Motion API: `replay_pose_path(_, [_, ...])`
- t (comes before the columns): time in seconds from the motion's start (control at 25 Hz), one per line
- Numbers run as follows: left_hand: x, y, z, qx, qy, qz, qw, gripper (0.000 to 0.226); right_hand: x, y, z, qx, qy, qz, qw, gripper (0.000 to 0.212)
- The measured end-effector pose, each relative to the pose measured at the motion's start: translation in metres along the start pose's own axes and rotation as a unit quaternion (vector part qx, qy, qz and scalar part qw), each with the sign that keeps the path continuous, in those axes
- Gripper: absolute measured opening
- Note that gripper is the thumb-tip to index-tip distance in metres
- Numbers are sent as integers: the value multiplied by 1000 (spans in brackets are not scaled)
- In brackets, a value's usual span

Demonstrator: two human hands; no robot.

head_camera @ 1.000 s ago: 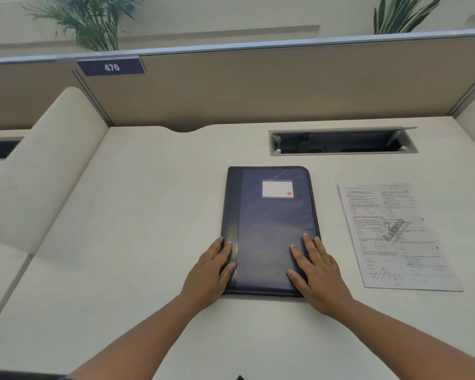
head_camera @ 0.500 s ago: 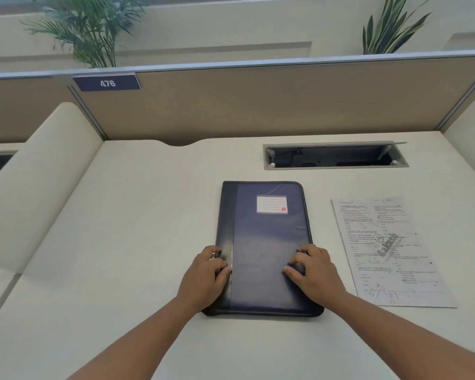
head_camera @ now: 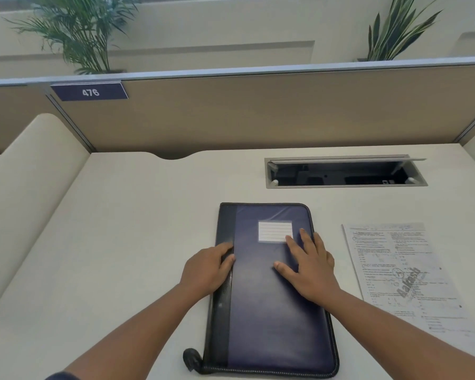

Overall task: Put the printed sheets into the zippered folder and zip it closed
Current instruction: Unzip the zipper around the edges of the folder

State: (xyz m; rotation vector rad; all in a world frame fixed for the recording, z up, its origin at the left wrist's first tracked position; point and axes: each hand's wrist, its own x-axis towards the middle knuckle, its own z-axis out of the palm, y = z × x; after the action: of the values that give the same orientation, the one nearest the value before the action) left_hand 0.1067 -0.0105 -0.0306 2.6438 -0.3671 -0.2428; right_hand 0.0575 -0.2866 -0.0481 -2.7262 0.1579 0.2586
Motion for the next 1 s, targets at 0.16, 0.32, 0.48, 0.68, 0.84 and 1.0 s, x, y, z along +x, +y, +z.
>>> replay_pose_path(0.16, [47, -3, -4, -39, 30, 13, 999, 19, 15, -6, 10, -54, 13, -54, 997, 83])
replay_pose_path(0.32, [108, -7, -15, -72, 25, -36, 996, 35, 15, -5, 19, -84, 28, -45, 995, 81])
replay_pose_path(0.48, [163, -6, -25, -64, 3, -120, 991, 41, 15, -4, 23, -83, 37, -54, 994, 77])
replay_pose_path(0.68, [210, 1, -33, 12, -130, -193, 973, 45, 15, 0, 27, -86, 63, -66, 992, 74])
replay_pose_path(0.84, [228, 10, -39, -11, -183, -232, 955, 23, 16, 1, 27, -84, 75, -74, 991, 73])
replay_pose_path(1.0, [231, 15, -46, 64, -188, -201, 959, 15, 14, 1, 25, -74, 82, -70, 991, 74])
